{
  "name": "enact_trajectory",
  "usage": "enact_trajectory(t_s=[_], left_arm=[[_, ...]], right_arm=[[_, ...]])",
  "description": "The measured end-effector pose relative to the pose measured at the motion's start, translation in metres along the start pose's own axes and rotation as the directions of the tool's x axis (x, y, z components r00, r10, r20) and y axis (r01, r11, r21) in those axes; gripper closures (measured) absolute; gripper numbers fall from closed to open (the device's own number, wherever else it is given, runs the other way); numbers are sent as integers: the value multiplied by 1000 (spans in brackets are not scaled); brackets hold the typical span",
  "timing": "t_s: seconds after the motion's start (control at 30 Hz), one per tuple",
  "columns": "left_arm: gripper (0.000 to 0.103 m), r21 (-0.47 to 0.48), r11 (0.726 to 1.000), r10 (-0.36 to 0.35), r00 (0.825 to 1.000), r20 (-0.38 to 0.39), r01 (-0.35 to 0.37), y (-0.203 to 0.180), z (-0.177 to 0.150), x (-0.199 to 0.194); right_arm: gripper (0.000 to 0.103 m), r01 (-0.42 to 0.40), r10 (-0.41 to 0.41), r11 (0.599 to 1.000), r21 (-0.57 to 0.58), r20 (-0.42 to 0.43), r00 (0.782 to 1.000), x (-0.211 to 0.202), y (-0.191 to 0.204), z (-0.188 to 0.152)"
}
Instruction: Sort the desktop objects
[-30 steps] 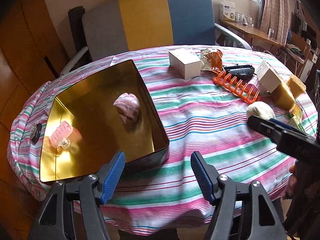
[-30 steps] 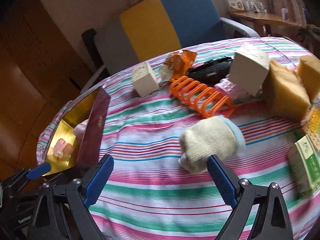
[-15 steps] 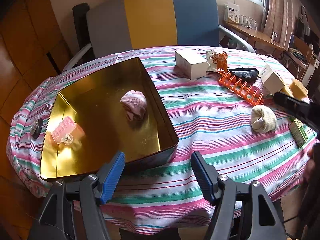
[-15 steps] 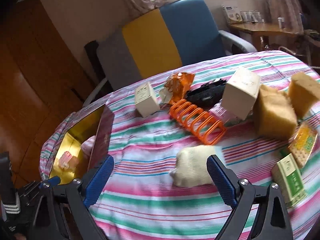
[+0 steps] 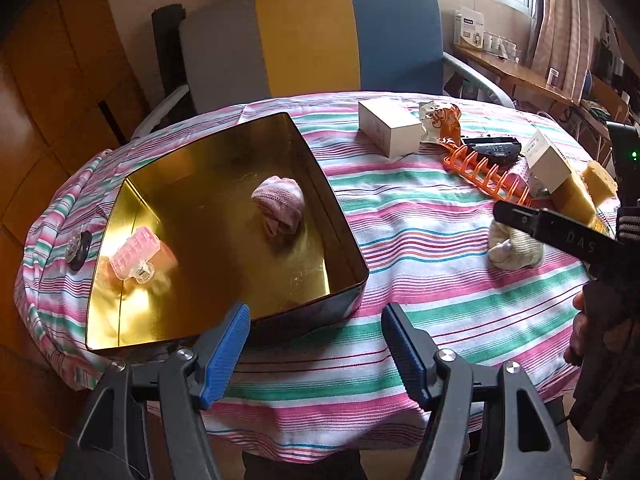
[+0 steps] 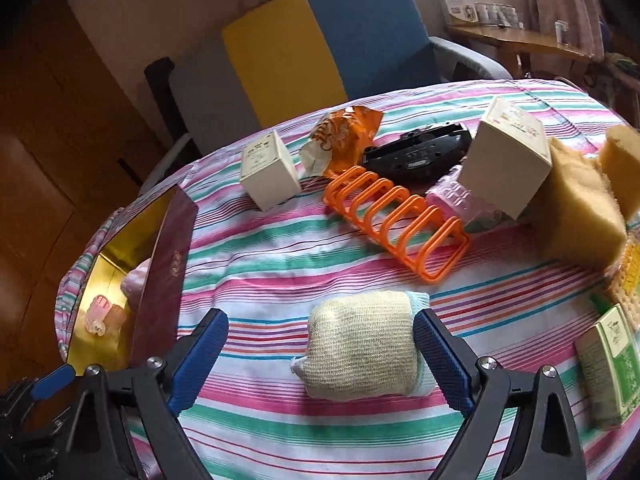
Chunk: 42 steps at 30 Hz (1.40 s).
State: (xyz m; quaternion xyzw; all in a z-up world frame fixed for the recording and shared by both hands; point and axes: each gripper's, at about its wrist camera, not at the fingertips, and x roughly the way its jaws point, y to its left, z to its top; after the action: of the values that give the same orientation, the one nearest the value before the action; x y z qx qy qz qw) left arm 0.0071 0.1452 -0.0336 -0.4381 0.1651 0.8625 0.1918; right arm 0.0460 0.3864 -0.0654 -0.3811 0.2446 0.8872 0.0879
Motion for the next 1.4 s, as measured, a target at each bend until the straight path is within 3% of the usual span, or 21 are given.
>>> enact_trajectory(t_s=[0.2,0.37,0.5,0.63,0.97,1.17,1.4], left_arm=[[33,-7,1000,4,1000,14,-4,3,-4,-8],[33,-15,1000,12,1000,20,-11,7,-10,-15],[33,-24,1000,16,1000,19,-16,10,-14,-19],[33,-22,1000,6,1000,5,-6,8,-17,-17],[33,45,999,-8,999,-32,9,-20,-17,-5],[33,64,998,-24,996,-82,29,-39,-8,13],[33,-22,994,-109,978,-177,107,-50,7,40]], right_arm=[[8,-128,126,991,-45,-57,990,4,31,-12],[9,-252,247,968,-25,-108,963,3,45,-23],[9,-293,290,956,-5,-129,948,-4,48,-32],[9,-269,267,963,-8,-104,958,-21,38,-37],[9,-92,92,996,1,-35,995,-50,-14,-50],[9,-2,2,1000,-10,-5,1000,-60,-36,-57],[9,42,-43,996,-85,-19,999,-49,-37,-68]])
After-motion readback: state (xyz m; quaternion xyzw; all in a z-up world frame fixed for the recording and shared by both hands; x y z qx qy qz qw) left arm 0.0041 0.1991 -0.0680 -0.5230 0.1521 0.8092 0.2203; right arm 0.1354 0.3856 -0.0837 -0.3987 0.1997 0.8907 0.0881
